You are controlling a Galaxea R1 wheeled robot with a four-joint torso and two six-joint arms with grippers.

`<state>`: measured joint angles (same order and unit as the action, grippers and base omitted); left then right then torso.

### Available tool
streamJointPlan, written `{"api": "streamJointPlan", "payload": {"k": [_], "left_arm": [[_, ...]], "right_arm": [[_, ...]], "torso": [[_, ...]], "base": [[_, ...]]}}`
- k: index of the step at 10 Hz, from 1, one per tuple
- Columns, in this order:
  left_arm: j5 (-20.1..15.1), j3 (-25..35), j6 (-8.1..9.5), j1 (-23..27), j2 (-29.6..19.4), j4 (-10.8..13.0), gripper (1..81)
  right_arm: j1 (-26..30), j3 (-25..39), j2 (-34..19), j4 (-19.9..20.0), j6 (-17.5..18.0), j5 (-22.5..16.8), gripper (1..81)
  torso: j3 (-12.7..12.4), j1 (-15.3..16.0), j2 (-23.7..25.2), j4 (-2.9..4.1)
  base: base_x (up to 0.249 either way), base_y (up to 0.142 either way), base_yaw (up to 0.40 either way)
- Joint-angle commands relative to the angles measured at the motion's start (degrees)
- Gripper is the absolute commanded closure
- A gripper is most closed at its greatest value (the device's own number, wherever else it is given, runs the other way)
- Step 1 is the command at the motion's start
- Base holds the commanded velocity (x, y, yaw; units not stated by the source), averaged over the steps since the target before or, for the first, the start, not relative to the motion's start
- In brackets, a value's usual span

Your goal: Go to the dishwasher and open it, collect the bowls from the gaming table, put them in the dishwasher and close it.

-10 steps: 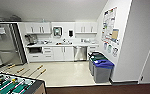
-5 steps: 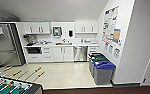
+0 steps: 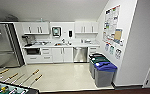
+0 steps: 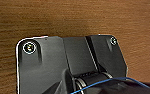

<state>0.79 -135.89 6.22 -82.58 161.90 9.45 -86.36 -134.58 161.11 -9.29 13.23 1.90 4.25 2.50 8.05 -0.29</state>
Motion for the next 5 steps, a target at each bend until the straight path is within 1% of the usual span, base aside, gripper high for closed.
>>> {"api": "streamJointPlan", "payload": {"k": [1,5], "left_arm": [[-2.6,0.5,-0.06,3.5,-0.7,0.6,1.0],[-2.6,0.4,-0.06,3.5,-0.7,0.6,1.0]], "right_arm": [[3.3,0.6,-0.5,0.1,-0.3,-2.5,1.0],[3.3,0.6,-0.5,0.1,-0.3,-2.5,1.0]], "torso": [[0.0,0.0,0.0,0.00],[0.0,0.0,0.0,0.00]], "base": [[0.144,0.000,0.000],[0.144,0.000,0.000]]}}
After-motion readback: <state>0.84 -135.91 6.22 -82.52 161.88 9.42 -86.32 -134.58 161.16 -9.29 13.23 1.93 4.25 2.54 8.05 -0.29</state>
